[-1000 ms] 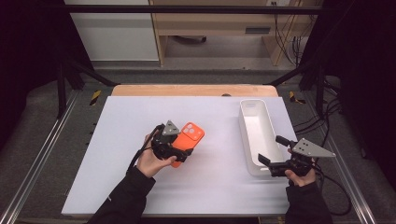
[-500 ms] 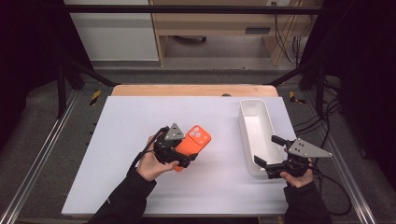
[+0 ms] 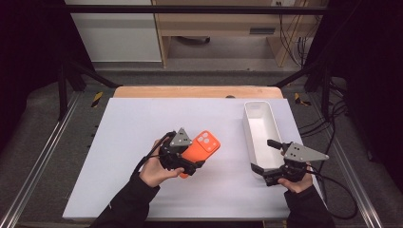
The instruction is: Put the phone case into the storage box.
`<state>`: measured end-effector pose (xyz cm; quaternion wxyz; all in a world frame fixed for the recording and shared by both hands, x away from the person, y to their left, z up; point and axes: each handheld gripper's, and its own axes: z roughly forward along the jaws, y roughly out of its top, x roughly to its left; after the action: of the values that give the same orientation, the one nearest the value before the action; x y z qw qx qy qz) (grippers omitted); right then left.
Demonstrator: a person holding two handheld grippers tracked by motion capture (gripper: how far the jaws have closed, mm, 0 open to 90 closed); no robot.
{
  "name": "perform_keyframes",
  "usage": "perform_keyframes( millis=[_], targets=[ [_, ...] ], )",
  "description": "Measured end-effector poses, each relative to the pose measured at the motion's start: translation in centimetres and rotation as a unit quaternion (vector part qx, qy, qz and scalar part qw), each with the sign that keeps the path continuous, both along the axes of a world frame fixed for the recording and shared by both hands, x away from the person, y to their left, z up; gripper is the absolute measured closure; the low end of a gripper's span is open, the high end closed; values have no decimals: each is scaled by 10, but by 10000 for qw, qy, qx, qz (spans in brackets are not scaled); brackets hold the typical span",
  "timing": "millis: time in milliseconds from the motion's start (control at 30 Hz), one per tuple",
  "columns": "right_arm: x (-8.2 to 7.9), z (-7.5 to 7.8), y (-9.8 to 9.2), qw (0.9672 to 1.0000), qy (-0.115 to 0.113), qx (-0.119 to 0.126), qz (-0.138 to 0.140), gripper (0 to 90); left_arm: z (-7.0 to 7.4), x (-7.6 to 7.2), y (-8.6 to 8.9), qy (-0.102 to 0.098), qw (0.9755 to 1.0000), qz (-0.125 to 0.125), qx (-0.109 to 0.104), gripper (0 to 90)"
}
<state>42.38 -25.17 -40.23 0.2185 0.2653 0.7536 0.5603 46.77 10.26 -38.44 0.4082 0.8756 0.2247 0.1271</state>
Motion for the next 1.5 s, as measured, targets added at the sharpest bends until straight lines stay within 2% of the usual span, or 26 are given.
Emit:
perform_keyframes(
  millis=[400,700,1000,1200,1500],
  targets=[
    [-3,2,18,9993,1,-222,315,4,0,-6,-7,-55,9996,-276,78,133],
    [-3,1,28,9981,38,-366,490,6,-1,-10,-12,-92,9983,-548,179,134],
    [-5,1,37,9965,36,-503,660,8,-3,-14,-18,-116,9959,-851,292,134],
    [-6,1,44,9944,47,-657,831,10,-4,-14,-17,-157,9946,-978,322,134],
    [-8,3,55,9898,17,-941,1070,14,-6,-16,-15,-269,9903,-1294,431,134]
  ],
)
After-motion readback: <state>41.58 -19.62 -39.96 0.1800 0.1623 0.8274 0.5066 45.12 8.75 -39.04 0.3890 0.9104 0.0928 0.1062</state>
